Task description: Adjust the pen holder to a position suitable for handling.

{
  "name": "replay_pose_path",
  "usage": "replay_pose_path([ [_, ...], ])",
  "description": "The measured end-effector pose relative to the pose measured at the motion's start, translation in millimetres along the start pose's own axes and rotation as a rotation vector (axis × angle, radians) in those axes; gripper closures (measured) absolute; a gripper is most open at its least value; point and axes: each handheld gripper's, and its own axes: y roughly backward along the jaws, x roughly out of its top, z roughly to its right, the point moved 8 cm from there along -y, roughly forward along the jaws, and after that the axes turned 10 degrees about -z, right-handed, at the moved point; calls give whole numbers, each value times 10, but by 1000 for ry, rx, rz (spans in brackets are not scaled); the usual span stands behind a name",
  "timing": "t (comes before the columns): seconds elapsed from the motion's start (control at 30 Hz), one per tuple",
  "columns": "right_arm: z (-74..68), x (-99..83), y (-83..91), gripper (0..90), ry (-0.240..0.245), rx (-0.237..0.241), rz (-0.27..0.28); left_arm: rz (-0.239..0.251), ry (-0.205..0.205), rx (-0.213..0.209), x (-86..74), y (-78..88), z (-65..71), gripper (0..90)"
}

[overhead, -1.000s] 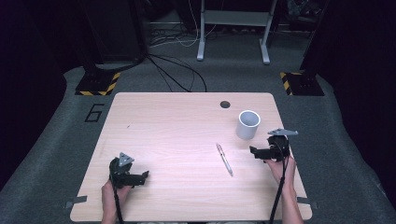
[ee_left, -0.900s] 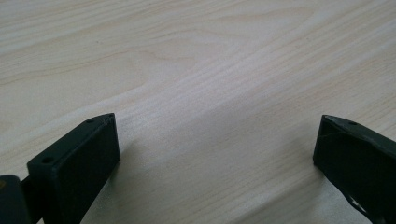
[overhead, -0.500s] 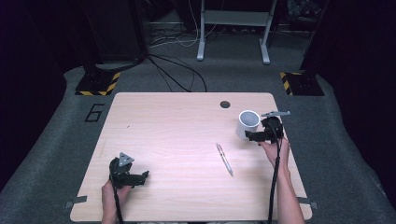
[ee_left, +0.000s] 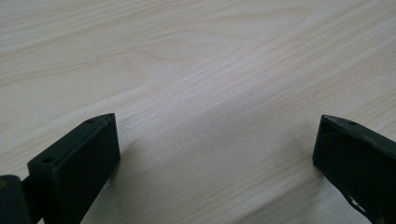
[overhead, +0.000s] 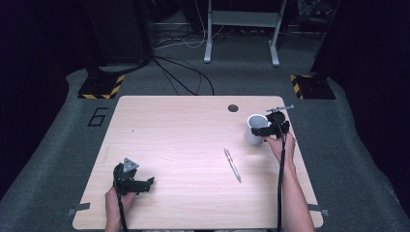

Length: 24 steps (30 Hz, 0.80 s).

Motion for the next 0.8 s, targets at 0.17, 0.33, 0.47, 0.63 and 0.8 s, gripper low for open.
replay_pose_path([
  [0.17, -18, 79, -76, 0, 9, -1, -20, 0, -1, 0, -1, 0, -1, 6],
  [0.33, -44, 125, -148, 5, 9, -11, -35, 0, 0, 0, 0, 0, 0, 6],
  [0.47, -36, 85, -236, 24, 3, -6, -70, 0, -1, 0, 0, 0, -1, 6],
  [0.63, -38, 88, -243, 40, 1, -2, -60, 7, 8, -1, 5, -4, 4, 6],
  [0.8, -54, 101, -254, 45, -8, -13, -46, 7, 8, 0, 5, -3, 4, 6],
])
